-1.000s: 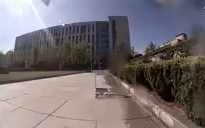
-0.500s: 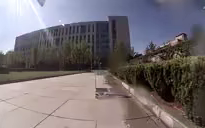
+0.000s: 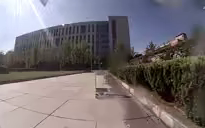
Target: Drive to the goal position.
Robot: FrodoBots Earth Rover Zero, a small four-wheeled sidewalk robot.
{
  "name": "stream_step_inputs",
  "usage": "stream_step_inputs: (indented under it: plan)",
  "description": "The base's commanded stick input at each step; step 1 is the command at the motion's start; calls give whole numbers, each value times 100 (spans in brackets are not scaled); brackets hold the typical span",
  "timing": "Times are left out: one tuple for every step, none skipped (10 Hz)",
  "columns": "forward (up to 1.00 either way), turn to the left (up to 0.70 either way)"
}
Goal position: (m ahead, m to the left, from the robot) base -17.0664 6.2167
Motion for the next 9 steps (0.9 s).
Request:
stream_step_inputs:
  plan:
    - [6,0]
    - [6,0]
    - [6,0]
    - [6,0]
    - [6,0]
    - [6,0]
    - [6,0]
    - [6,0]
    - [6,0]
